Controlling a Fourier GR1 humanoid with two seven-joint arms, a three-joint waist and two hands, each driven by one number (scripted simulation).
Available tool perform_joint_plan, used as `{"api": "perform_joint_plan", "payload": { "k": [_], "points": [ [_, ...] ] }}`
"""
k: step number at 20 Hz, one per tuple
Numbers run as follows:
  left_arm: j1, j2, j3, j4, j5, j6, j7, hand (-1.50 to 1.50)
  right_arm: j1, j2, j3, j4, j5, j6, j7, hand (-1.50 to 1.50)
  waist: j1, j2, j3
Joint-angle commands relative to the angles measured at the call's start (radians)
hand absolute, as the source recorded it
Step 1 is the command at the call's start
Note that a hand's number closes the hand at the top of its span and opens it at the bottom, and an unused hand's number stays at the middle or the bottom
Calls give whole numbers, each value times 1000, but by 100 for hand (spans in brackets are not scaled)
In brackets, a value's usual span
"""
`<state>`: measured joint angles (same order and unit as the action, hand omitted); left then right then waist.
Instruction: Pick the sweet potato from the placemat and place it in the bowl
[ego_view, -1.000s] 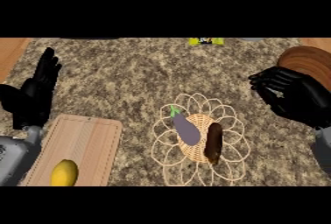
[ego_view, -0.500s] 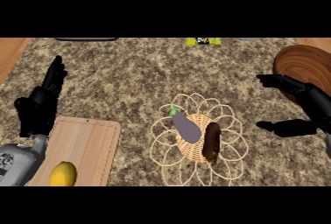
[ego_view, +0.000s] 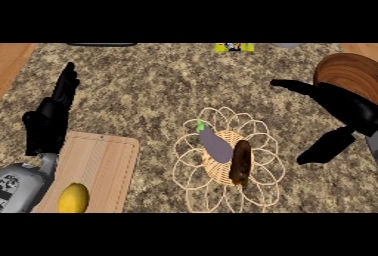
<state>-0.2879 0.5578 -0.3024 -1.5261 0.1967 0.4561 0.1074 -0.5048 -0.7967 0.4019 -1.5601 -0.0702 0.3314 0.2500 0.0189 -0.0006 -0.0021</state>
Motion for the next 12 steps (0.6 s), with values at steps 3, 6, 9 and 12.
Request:
{"api": "perform_joint_plan", "payload": {
  "k": [3, 6, 9, 12],
  "points": [
    [-26, 7, 27, 2, 14, -41, 22, 0, -187, 77, 150, 32, 62, 168, 249, -150, 13, 4, 0],
    [7, -29, -6, -39, -30, -3, 38, 0, -196, 171, 211, 93, 108, 202, 273, -150, 6, 3, 2],
    [32, -12, 35, -37, -11, -35, 26, 0, -239, 300, 247, 145, 110, 226, 362, -150, 6, 2, 1],
    [16, -21, 52, -26, -30, -52, 28, 0, -247, 308, 211, 201, 79, 334, 347, -150, -6, 2, 2]
  ]
}}
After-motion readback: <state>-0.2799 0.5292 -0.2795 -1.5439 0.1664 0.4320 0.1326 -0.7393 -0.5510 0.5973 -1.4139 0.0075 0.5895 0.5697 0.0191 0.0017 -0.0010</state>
